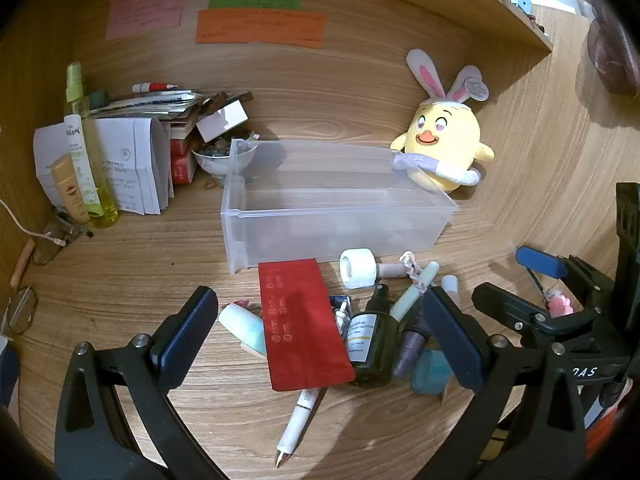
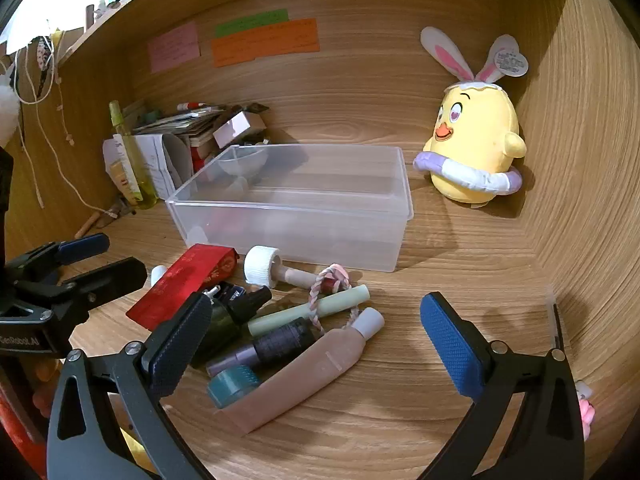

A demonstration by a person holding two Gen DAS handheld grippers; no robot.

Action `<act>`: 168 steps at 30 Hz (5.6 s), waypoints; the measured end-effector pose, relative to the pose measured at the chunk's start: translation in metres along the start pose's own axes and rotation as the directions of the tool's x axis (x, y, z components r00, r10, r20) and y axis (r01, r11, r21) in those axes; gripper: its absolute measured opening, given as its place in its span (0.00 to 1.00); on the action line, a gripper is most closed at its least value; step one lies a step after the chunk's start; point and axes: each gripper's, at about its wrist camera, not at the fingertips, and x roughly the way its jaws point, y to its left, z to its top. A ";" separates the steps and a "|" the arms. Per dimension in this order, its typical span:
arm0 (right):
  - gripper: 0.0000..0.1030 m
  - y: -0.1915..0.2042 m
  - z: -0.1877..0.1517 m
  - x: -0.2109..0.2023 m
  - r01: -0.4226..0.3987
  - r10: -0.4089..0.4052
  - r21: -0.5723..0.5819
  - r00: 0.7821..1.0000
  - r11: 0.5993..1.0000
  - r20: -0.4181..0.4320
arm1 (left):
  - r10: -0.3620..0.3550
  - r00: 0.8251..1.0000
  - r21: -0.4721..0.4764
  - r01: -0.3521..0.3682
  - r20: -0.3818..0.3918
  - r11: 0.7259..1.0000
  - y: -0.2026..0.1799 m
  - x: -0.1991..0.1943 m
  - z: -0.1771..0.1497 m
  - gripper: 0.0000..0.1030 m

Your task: Organize objects

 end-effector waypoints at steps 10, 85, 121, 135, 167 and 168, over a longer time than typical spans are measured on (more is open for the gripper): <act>1.00 -0.001 0.001 -0.001 -0.004 0.004 0.007 1.000 1.000 -0.002 | -0.004 1.000 0.000 0.004 0.000 1.000 -0.001 0.000 -0.001 1.00; 0.27 -0.043 -0.027 0.069 0.069 -0.051 0.080 0.976 0.994 -0.210 | 0.018 0.952 -0.017 -0.024 -0.304 1.000 0.030 0.121 0.011 0.59; 0.14 -0.037 0.038 -0.001 0.154 -0.157 0.033 0.981 0.987 0.118 | 0.024 1.000 -0.044 -0.024 -0.007 0.999 0.028 0.025 0.047 0.54; 0.14 -0.023 0.074 -0.004 0.130 -0.126 -0.008 0.969 0.991 0.213 | 0.026 0.998 -0.065 -0.023 0.055 0.998 0.029 0.028 0.077 0.54; 0.14 -0.034 0.124 0.098 0.045 -0.044 -0.008 0.994 0.999 0.103 | 0.109 0.993 -0.111 -0.112 -0.036 0.988 0.048 0.127 0.129 0.54; 0.14 -0.035 0.123 0.102 0.037 -0.036 -0.005 0.995 0.999 0.090 | 0.114 0.993 -0.106 -0.117 -0.040 0.987 0.048 0.130 0.128 0.54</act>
